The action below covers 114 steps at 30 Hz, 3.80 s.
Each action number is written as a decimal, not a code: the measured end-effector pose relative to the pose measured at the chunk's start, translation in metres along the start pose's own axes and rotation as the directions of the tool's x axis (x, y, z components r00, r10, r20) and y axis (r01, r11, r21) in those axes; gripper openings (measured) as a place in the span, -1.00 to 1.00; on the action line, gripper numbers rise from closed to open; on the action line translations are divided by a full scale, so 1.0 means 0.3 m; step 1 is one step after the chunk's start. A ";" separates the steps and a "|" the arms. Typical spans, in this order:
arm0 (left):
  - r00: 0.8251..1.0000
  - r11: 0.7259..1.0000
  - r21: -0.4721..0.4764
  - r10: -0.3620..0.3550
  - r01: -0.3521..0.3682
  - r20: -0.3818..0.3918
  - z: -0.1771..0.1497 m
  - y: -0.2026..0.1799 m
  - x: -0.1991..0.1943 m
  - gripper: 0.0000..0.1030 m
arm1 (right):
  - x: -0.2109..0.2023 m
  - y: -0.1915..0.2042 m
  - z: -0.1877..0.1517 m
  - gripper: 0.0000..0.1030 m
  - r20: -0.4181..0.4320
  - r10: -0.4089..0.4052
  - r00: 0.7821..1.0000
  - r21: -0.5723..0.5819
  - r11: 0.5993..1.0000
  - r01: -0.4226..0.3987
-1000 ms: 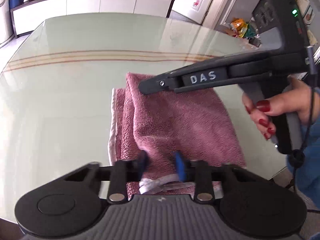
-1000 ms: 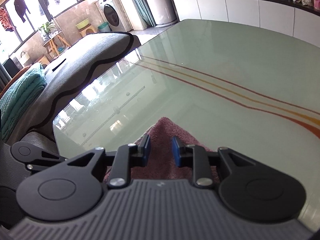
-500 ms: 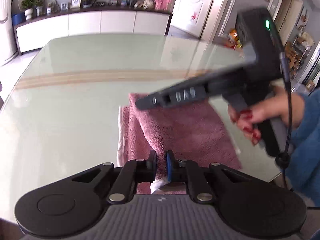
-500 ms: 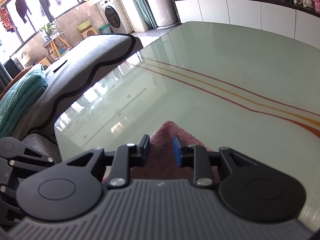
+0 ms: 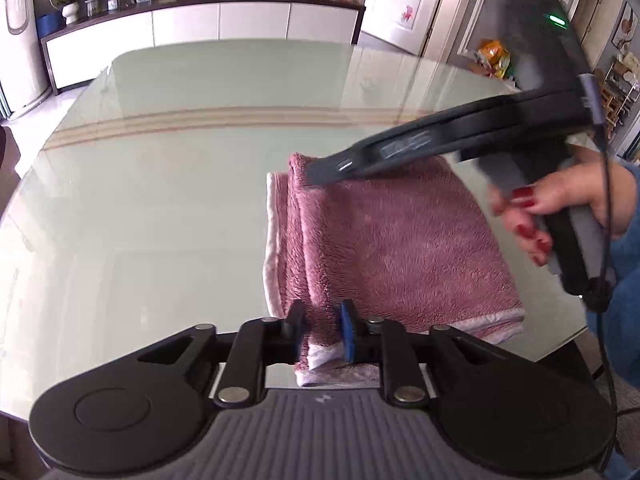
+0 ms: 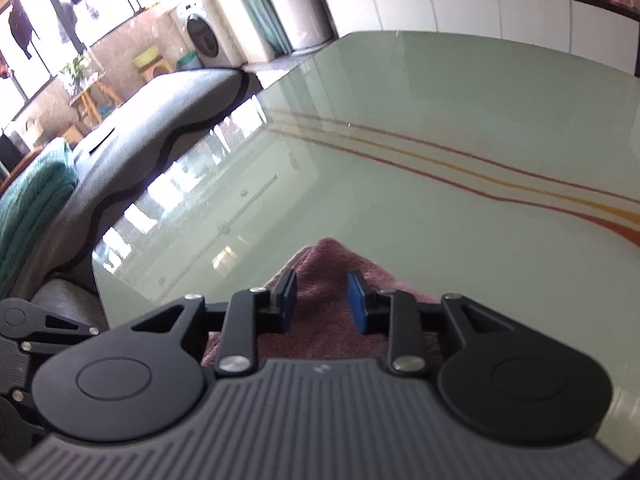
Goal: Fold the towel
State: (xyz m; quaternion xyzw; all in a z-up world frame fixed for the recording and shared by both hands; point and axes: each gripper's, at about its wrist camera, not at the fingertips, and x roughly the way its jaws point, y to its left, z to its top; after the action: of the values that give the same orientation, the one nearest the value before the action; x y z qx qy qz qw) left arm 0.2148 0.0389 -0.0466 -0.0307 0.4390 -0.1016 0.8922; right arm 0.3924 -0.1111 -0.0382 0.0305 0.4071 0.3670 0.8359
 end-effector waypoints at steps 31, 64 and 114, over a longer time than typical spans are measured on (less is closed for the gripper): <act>1.000 0.993 0.121 0.007 -0.006 -0.006 0.111 -0.157 0.175 -0.13 | -0.093 -0.107 -0.128 0.04 0.009 -0.151 0.988 0.031 0.988 0.151; 0.998 0.998 -0.023 -0.061 0.062 0.036 -0.150 0.019 -0.101 0.18 | -0.230 0.206 -0.314 -0.16 0.046 -0.048 0.998 -0.153 0.987 0.054; 0.996 0.991 0.097 -0.089 0.090 -0.010 -0.066 -0.126 -0.019 0.48 | -0.631 -0.319 -0.433 -0.83 0.331 -0.283 0.900 0.461 0.881 0.107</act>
State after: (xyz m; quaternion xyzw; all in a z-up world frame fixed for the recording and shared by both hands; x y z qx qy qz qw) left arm 0.1898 0.0039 -0.0488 -0.0065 0.4344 -0.1629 0.8858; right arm 0.2818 -0.3340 -0.0337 0.2450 0.3052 0.1662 0.9051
